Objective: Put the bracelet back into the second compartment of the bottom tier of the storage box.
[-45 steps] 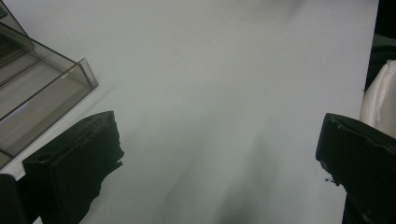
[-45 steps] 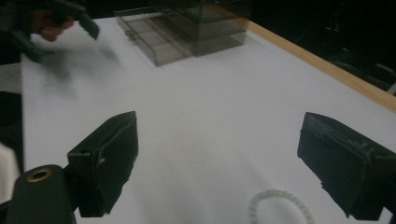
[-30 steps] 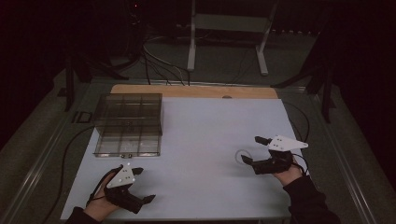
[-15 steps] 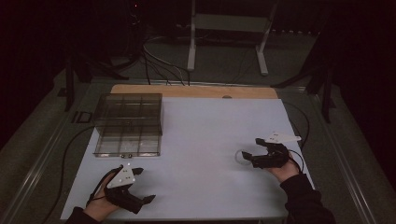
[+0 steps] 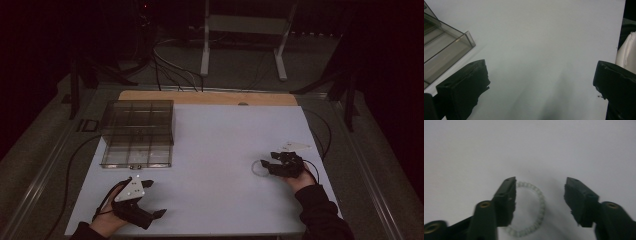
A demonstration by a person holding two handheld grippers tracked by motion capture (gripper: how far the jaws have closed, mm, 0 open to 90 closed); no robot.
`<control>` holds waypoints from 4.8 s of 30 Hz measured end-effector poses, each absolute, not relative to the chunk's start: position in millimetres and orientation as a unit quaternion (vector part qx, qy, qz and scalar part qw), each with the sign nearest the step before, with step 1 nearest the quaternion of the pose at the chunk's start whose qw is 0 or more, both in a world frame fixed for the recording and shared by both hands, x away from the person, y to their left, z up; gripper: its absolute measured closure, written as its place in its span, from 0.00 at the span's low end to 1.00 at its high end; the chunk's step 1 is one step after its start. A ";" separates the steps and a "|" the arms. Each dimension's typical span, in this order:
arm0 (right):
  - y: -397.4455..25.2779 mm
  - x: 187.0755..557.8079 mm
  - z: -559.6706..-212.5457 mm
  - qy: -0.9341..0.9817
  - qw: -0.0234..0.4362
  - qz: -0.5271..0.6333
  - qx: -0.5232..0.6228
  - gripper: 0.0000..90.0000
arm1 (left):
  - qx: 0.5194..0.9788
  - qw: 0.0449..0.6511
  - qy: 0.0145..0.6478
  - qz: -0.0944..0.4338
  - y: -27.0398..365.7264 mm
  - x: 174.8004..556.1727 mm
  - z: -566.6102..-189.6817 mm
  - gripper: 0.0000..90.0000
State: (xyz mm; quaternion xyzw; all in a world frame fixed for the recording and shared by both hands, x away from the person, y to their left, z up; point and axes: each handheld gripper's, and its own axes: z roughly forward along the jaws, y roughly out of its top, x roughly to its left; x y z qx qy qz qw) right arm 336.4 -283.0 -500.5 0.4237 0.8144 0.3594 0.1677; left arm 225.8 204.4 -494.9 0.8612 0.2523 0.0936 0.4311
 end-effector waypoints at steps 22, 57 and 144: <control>-273.6 339.0 -516.2 0.838 0.165 0.316 0.413 0.86 | 0.863 0.430 0.250 0.090 204.0 226.0 -495.8 0.00; -273.2 329.3 -482.6 0.816 0.148 0.354 0.432 0.97 | 0.863 0.430 0.249 0.091 203.6 226.0 -495.8 0.00; -123.5 341.8 -422.0 0.864 0.098 0.415 0.268 0.97 | 0.864 0.433 0.242 0.093 204.0 223.5 -493.8 0.00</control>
